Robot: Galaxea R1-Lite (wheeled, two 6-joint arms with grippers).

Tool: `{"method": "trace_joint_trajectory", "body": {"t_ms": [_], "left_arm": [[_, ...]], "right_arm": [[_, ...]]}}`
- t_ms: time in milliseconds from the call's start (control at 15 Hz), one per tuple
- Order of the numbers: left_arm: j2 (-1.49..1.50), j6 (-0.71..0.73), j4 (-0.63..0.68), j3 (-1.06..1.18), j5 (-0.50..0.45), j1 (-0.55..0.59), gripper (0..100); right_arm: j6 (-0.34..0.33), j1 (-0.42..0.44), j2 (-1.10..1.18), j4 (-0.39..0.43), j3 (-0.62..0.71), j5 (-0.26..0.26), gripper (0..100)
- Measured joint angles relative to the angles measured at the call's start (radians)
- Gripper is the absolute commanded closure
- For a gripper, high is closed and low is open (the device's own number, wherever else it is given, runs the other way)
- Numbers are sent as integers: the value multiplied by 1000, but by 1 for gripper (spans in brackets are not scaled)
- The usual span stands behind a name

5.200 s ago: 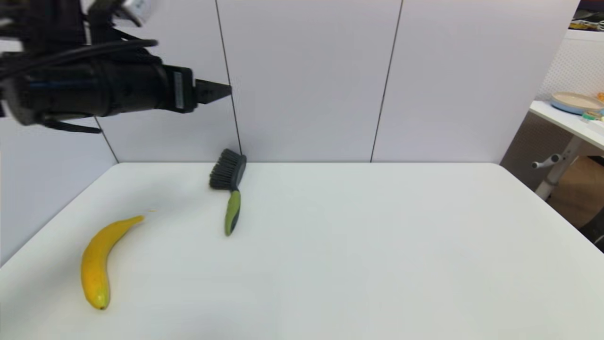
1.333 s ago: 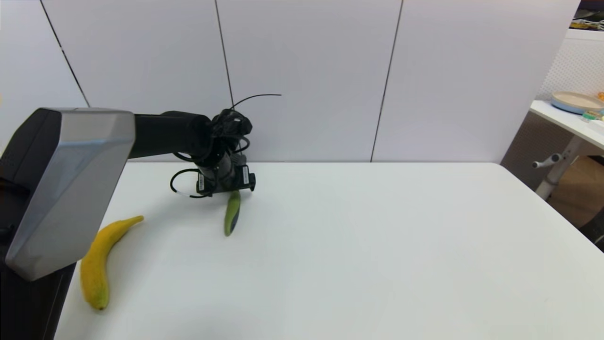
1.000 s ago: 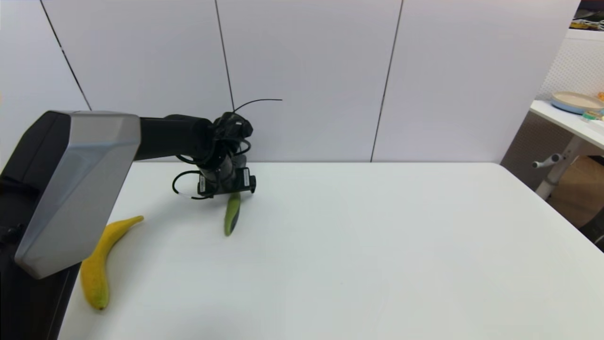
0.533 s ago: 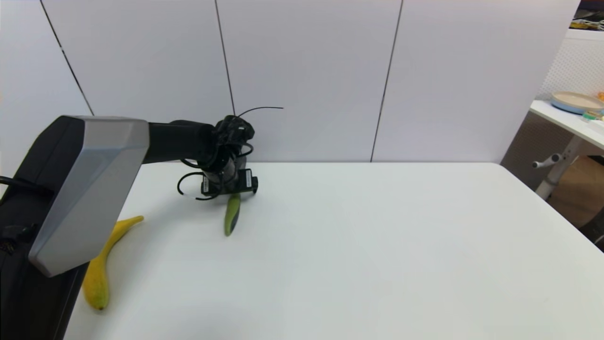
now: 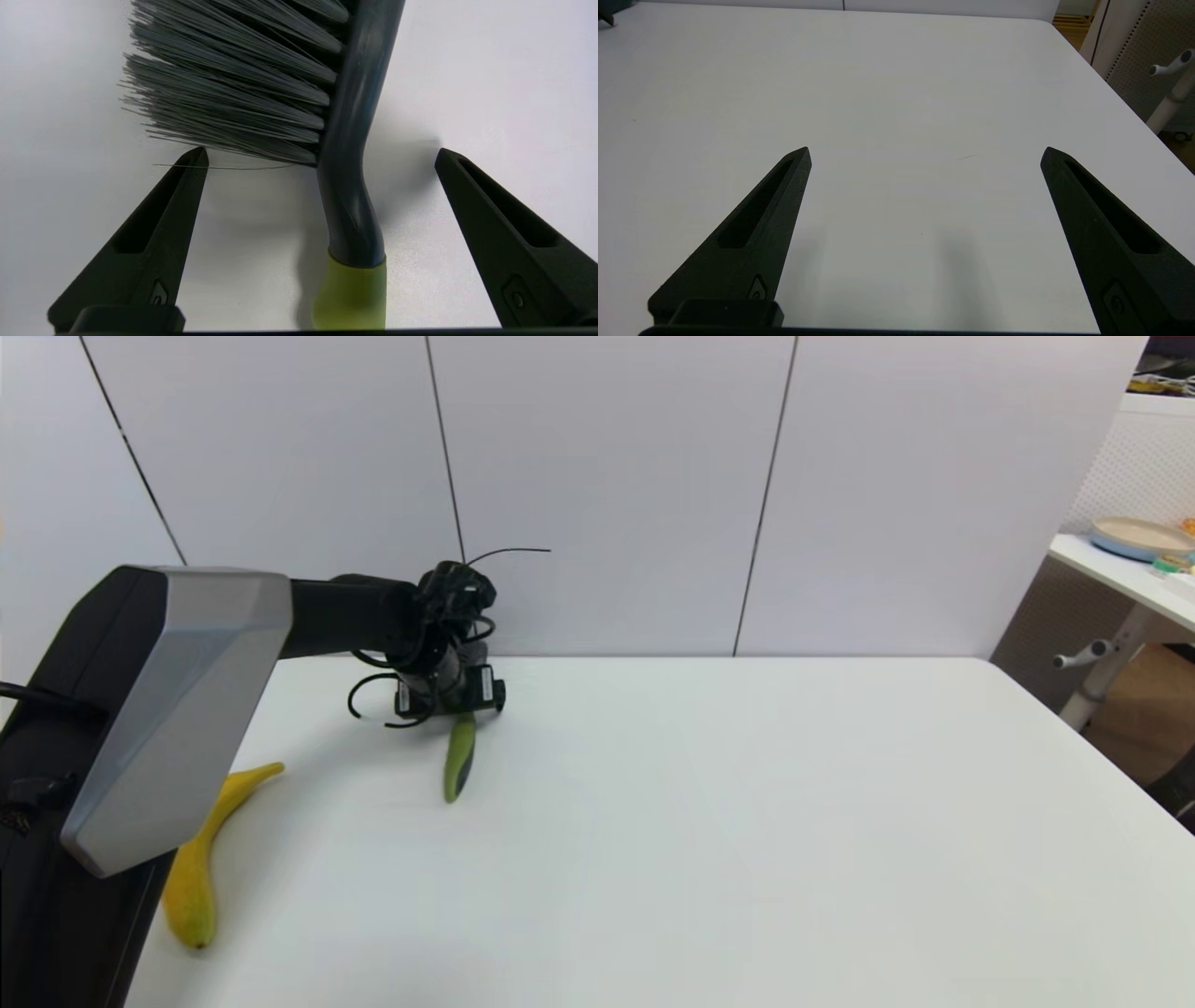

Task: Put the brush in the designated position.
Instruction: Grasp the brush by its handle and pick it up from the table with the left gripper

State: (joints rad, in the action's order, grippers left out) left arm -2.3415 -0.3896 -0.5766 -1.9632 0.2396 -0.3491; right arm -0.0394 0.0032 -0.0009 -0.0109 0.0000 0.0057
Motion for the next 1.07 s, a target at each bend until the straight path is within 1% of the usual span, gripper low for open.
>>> {"method": "trace_joint_trajectory", "body": {"t_ms": [533,600,1067], "left_arm": [[0,15,0,0,-1,5,0],[0,18,0,0,-1,5,100],[1,42,-4,0,0,6,100]], "right_arm": [[0,0,0,0,0,0,0],[0,0,0,0,0,0,0],[0,0,0,0,0,0,0]]}}
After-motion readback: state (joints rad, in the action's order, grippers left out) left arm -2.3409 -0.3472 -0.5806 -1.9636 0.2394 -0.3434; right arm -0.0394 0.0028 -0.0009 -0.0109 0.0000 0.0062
